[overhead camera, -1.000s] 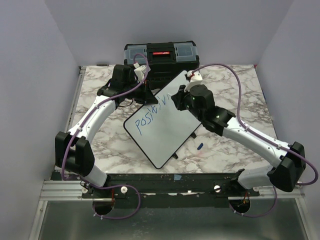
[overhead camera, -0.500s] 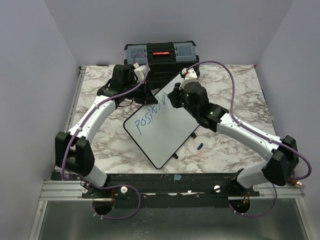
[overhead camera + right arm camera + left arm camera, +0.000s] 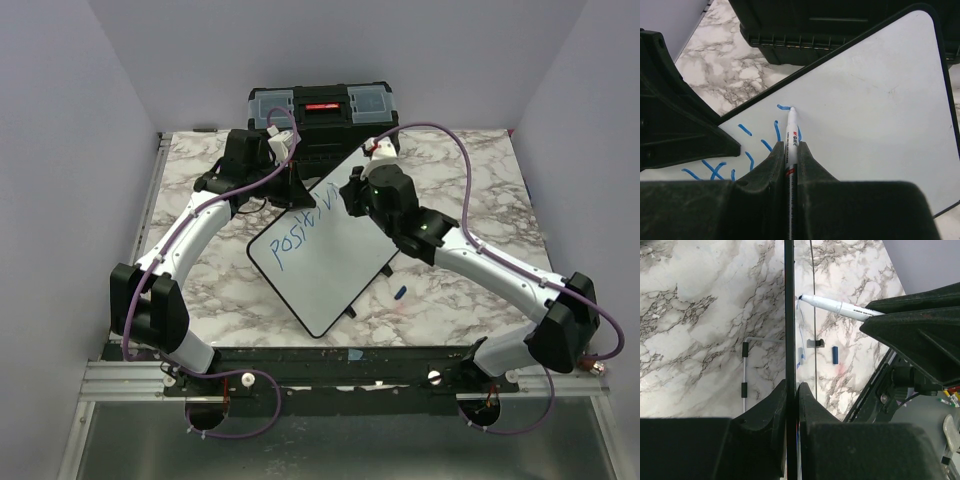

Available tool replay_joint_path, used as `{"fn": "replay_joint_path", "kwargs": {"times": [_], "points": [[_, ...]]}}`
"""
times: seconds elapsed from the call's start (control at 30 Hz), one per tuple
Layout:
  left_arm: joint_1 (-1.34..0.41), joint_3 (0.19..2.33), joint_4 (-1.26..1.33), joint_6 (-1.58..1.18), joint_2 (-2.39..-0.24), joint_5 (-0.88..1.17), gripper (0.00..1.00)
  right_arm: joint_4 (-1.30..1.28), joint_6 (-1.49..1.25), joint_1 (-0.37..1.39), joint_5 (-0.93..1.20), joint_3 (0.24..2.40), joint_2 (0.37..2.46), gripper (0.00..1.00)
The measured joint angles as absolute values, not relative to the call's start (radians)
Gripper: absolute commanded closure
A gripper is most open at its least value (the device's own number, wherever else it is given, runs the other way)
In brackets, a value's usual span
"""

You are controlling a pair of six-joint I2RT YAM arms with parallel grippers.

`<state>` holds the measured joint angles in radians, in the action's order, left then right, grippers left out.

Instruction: Write a sentence on the whiteboard

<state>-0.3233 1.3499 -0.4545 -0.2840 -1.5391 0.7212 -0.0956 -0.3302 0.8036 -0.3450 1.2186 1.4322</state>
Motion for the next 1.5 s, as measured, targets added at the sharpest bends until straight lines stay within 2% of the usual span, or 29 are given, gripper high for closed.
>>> {"fn": "replay_joint_path", "kwargs": {"times": [0.5,1.07,1.5], "points": [[-0.325,1.35,-0.452,-0.281,-1.539,0.722,1.0,-0.106,-0.313,0.802,-0.414,1.196,1.357,0.99],[-0.325,1.35,-0.451,-0.281,-1.539,0.724,1.0,-0.105,-0.366,0.729,-0.242,1.176,1.397,0.99],[-0.324,1.35,-0.453,-0.281,-1.539,0.722,1.0,-0.1,-0.368,0.72,-0.233,1.177,1.409,0.99]]}}
